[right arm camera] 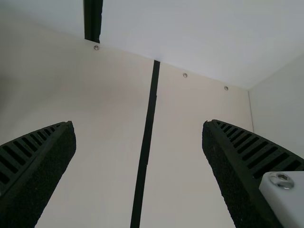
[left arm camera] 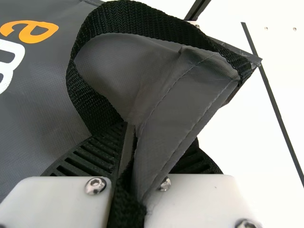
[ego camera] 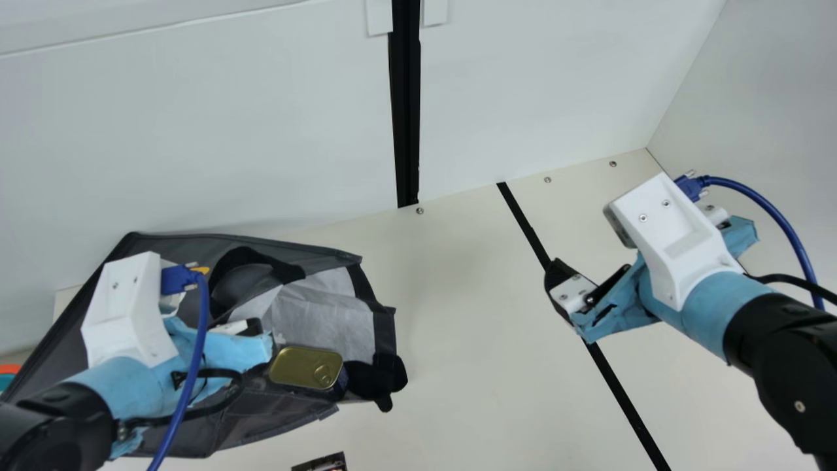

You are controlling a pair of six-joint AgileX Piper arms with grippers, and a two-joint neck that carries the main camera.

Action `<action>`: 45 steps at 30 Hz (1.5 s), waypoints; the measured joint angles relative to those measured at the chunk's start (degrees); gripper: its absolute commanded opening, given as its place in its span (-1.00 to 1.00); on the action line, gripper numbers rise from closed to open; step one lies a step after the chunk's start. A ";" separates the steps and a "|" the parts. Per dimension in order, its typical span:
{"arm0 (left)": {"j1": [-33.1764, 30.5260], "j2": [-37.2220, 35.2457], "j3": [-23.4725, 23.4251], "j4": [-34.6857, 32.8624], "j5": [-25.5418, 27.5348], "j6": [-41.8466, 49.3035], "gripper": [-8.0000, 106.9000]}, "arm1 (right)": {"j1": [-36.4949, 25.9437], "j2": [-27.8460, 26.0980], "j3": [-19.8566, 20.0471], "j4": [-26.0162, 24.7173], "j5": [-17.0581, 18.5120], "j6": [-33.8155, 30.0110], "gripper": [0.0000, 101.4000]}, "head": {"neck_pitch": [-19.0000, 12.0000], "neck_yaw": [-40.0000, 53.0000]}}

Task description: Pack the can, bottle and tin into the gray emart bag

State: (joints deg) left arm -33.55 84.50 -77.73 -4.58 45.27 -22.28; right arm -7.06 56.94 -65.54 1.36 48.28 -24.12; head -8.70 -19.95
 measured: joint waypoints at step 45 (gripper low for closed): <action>0.00 0.00 0.00 0.00 0.00 0.00 -0.68 | -7.93 -4.39 -9.41 -15.39 20.61 11.37 0.79 | 0.00 0.09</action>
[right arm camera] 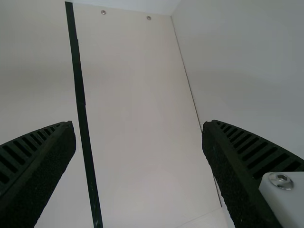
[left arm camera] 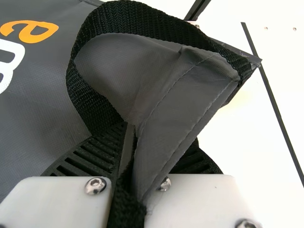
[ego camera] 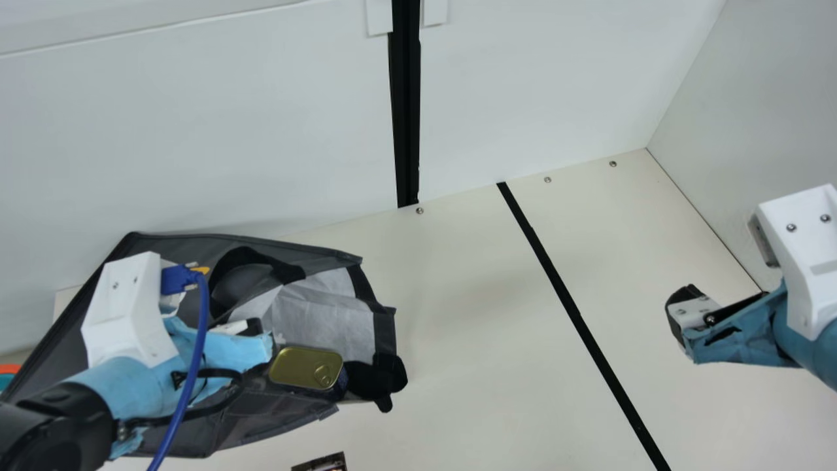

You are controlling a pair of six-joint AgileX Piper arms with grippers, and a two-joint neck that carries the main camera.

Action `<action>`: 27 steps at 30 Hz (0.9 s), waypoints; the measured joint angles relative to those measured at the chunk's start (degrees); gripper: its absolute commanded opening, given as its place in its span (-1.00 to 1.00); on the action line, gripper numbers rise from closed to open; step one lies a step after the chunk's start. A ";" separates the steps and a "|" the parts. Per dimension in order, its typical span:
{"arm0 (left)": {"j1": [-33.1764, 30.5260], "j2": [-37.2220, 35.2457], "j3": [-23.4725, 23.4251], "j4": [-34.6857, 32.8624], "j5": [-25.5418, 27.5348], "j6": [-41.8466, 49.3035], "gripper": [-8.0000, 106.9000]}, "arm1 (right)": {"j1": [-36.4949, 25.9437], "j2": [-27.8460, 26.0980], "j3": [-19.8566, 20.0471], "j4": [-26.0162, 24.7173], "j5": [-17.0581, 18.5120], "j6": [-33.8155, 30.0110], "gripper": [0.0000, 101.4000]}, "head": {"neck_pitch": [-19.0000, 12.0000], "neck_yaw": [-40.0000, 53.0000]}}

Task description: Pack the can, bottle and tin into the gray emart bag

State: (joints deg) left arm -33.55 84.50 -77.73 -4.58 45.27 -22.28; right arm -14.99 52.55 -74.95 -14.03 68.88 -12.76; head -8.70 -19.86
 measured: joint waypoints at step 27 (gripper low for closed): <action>0.00 0.00 0.00 0.00 0.00 0.00 -0.68 | -2.10 1.49 -0.67 2.14 0.38 -1.25 0.79 | 0.00 -0.09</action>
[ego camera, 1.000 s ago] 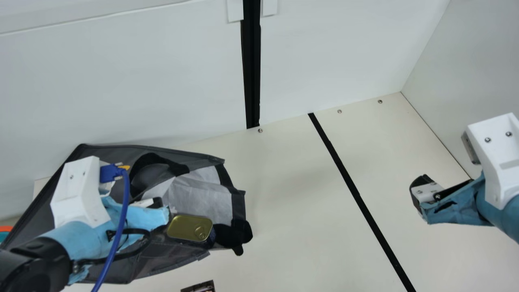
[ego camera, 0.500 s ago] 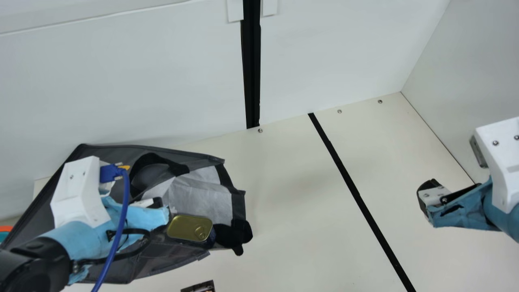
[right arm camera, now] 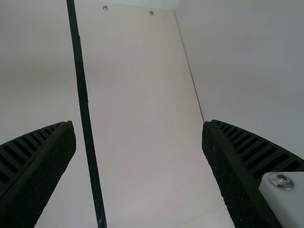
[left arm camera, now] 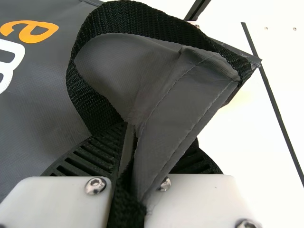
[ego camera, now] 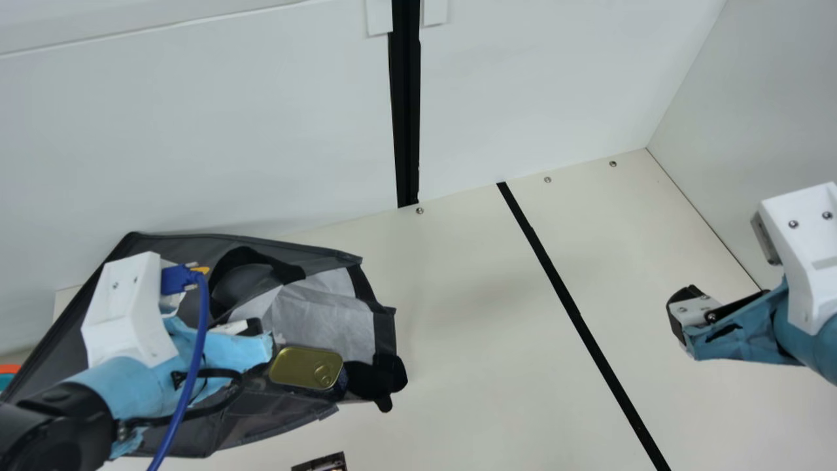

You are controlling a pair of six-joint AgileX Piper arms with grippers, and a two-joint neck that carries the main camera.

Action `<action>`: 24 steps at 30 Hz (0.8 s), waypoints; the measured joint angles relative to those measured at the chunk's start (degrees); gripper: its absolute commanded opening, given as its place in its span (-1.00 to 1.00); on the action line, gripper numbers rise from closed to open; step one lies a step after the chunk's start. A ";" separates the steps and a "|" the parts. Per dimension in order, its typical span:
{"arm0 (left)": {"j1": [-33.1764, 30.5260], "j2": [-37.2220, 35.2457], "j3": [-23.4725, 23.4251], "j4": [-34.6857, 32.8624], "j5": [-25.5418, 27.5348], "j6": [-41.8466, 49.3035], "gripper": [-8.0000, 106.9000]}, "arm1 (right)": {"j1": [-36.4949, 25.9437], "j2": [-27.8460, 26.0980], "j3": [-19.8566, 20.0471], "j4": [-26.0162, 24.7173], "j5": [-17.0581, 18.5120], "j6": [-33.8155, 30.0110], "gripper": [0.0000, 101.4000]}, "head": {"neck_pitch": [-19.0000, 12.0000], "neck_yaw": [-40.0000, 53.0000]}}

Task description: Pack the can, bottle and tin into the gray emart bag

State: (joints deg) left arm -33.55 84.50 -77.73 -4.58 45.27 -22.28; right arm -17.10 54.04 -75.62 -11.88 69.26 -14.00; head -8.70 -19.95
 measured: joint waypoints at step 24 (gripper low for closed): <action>0.00 0.00 0.00 0.00 0.00 0.00 -0.68 | -3.37 7.19 0.12 10.14 -6.04 -7.63 0.79 | 0.00 0.09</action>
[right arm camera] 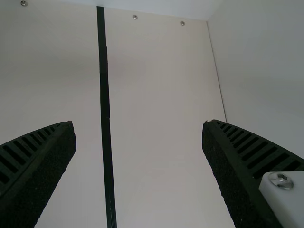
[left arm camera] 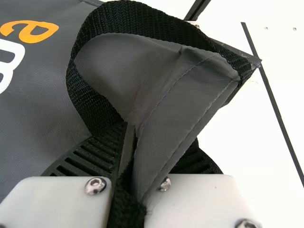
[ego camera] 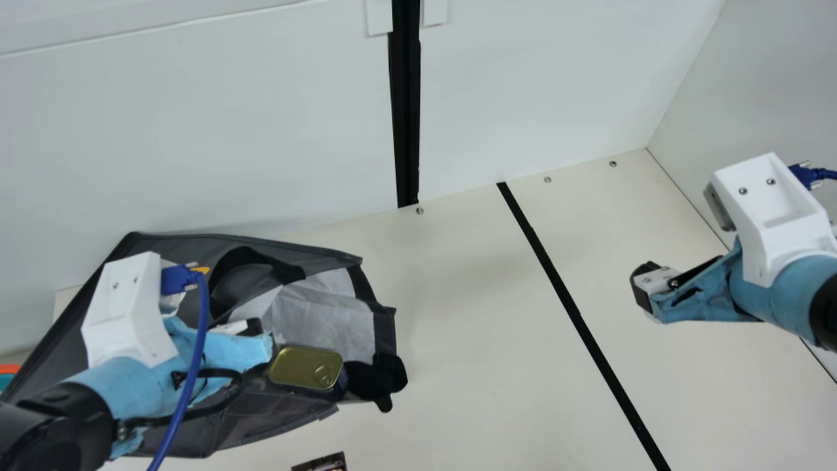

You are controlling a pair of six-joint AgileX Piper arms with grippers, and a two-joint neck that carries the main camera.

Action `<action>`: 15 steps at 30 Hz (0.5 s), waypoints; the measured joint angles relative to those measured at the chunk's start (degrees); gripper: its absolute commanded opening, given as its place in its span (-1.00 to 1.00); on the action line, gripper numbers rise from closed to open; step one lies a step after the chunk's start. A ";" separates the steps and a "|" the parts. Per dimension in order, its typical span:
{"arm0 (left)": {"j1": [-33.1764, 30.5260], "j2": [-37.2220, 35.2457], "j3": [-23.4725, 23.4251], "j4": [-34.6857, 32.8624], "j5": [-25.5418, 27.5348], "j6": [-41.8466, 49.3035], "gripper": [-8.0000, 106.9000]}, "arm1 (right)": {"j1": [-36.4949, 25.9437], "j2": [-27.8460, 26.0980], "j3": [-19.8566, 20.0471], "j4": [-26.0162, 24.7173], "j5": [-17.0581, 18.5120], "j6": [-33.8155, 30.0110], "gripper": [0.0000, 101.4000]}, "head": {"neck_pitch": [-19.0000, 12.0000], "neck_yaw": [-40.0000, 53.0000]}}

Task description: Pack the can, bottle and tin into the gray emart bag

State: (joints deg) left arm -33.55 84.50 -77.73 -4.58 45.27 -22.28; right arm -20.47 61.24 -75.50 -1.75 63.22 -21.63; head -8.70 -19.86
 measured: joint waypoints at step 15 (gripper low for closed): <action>0.00 0.00 0.00 0.00 0.00 0.00 -0.68 | -0.06 5.92 -0.51 6.70 -1.24 -3.29 0.79 | 0.00 -0.09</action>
State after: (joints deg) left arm -33.55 84.50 -77.73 -4.58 45.27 -22.28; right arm -20.53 67.16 -76.01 4.95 61.98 -24.92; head -8.70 -19.95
